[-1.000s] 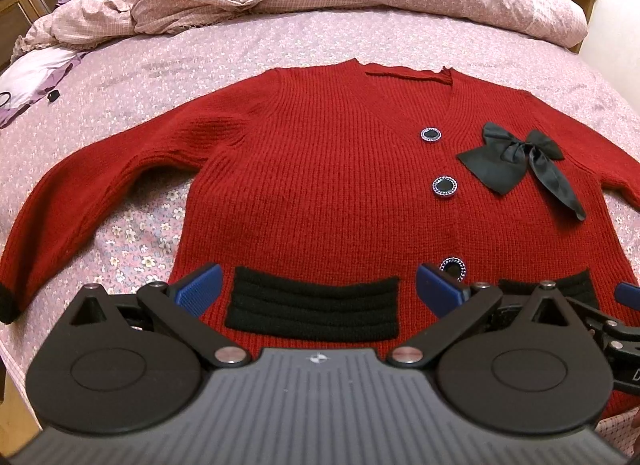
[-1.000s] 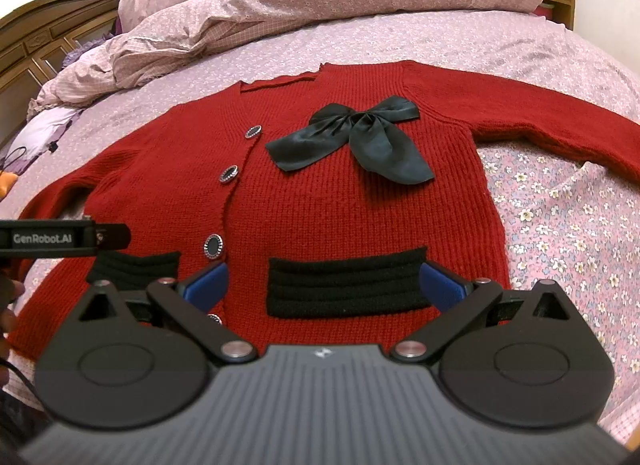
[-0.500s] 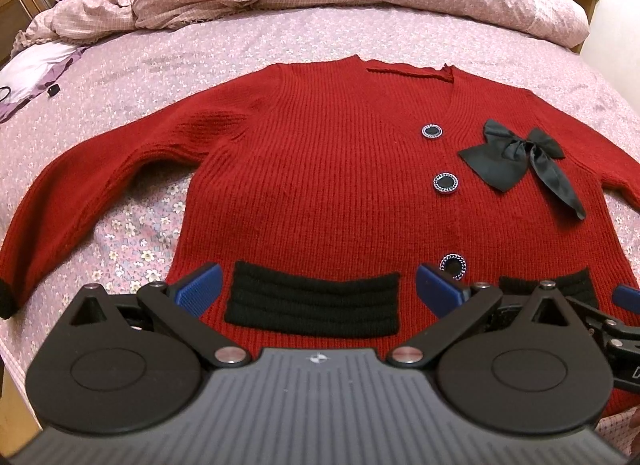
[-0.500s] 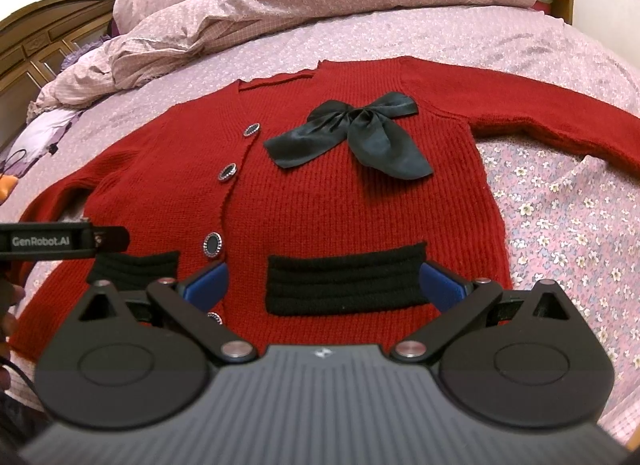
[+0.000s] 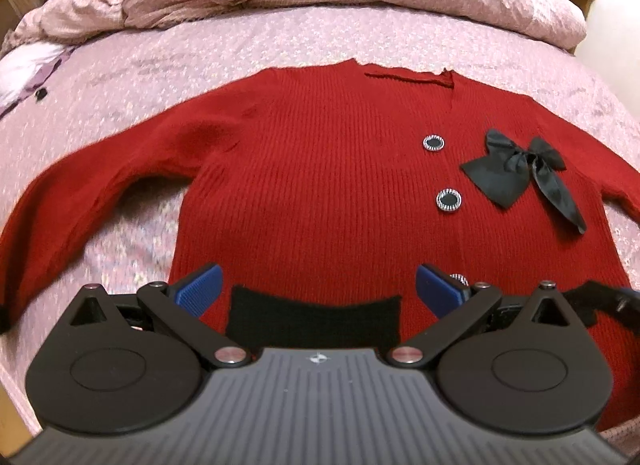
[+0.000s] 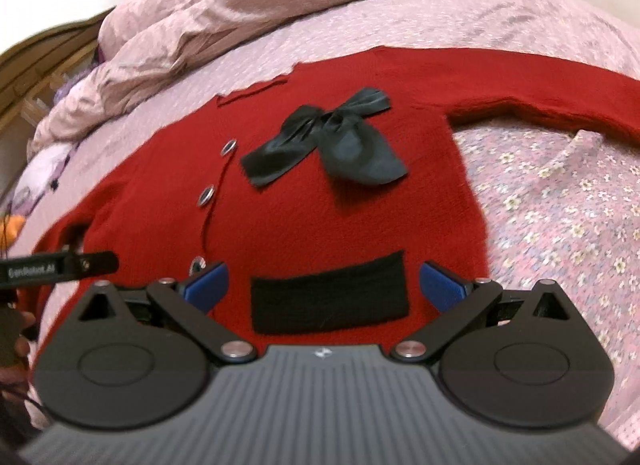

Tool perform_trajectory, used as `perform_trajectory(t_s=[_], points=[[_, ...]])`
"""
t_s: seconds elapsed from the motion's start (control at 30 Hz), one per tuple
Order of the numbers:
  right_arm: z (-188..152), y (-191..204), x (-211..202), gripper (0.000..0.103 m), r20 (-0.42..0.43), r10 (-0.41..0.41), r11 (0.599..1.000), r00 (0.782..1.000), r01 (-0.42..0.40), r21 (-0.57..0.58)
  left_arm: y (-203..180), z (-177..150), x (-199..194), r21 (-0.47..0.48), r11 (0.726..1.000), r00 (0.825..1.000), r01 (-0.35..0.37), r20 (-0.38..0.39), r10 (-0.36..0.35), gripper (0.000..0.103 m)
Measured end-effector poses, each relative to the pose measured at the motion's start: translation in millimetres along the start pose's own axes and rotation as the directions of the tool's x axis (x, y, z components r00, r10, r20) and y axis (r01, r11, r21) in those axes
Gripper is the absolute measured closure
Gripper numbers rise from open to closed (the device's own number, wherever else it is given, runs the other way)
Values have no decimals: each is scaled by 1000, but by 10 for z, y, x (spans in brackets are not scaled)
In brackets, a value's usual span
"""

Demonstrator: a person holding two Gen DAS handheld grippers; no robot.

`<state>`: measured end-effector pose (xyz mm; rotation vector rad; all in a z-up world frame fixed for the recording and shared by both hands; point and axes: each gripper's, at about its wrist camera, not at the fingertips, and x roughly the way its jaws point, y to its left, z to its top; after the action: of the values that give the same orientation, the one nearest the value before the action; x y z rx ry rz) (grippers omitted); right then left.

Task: Fold small clothes
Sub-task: 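Move the right tool to the black-cuffed sleeve and grasp its cuff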

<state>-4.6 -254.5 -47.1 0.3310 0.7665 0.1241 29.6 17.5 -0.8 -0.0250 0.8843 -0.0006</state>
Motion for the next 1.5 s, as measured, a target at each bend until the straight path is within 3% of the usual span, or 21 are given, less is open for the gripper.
perform_trajectory(t_s=[0.37,0.67,1.07,1.5], points=[[490,-541,29,0,88,-57,987,995,43,156,-141,390,308,48,999,1000,15,-11,-15,0],[763,-1044,175,0,120,-150,942,981,105,319,-220,683,598,29,1000,1000,-5,-17,5,0],[842,-1499,369,0,132,-252,887,959,174,428,-337,644,953,34,999,996,-11,-92,14,0],[895,-1725,445,0,247,-300,880,922,167,444,-342,582,1081,40,999,994,-9,-105,13,0]])
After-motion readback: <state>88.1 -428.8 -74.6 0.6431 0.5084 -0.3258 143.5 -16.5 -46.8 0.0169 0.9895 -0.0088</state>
